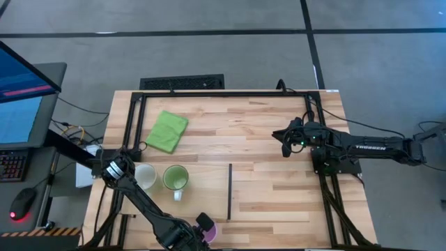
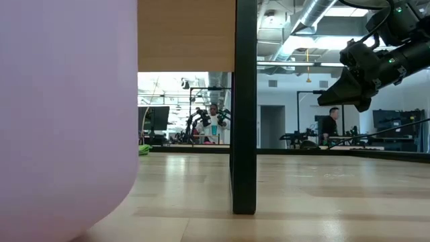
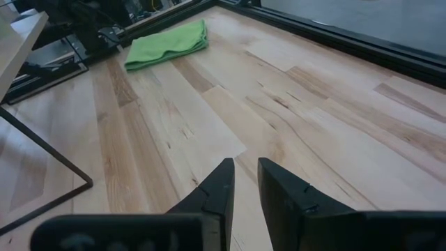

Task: Stack small to large cups/mugs on shelf
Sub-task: Put the purple mug on the shelf

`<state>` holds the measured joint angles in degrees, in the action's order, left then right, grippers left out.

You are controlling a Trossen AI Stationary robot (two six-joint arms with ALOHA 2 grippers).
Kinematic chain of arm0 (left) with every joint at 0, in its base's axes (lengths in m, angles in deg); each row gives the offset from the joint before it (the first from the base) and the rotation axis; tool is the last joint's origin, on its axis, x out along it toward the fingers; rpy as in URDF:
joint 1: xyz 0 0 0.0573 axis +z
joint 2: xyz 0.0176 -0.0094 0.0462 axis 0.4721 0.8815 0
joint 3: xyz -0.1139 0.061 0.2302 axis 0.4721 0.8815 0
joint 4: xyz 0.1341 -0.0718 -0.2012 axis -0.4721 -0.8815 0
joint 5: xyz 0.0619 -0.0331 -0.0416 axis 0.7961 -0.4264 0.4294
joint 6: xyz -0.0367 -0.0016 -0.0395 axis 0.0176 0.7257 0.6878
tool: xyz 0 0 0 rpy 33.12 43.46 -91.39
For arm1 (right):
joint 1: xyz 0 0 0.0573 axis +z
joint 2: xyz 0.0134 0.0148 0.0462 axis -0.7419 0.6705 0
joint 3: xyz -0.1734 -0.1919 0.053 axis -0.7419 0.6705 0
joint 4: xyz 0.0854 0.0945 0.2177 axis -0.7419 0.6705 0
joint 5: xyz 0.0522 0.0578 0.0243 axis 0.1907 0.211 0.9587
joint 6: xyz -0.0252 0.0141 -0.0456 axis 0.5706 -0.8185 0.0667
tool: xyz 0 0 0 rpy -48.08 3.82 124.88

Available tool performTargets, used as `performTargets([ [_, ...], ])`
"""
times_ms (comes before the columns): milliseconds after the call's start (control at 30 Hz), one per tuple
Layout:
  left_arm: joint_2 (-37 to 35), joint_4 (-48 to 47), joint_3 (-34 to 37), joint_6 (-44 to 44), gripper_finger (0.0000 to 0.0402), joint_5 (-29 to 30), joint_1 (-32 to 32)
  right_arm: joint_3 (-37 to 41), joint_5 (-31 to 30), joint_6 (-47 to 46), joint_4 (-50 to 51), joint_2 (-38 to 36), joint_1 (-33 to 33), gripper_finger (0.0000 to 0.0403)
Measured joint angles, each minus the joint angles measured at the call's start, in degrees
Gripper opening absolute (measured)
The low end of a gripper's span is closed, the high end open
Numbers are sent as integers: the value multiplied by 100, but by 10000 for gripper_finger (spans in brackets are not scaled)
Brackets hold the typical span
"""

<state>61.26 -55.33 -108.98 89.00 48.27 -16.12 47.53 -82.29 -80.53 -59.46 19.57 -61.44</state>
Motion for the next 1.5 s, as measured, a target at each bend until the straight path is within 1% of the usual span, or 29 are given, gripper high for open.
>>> performTargets([
  [367,0,-20,0,-47,2,-2,0,0,0,-9,0,2,0,87],
  [567,0,-133,-12,216,1,0,0,0,0,-13,-1,2,0,87],
  [833,37,-787,-340,643,1,-52,-2,0,0,-15,0,1,0,87],
  [967,31,-794,-383,869,0,-35,-4,0,0,-13,0,0,0,87],
  [1500,17,-582,-410,1103,0,-580,-28,0,0,-13,0,2,0,87],
])
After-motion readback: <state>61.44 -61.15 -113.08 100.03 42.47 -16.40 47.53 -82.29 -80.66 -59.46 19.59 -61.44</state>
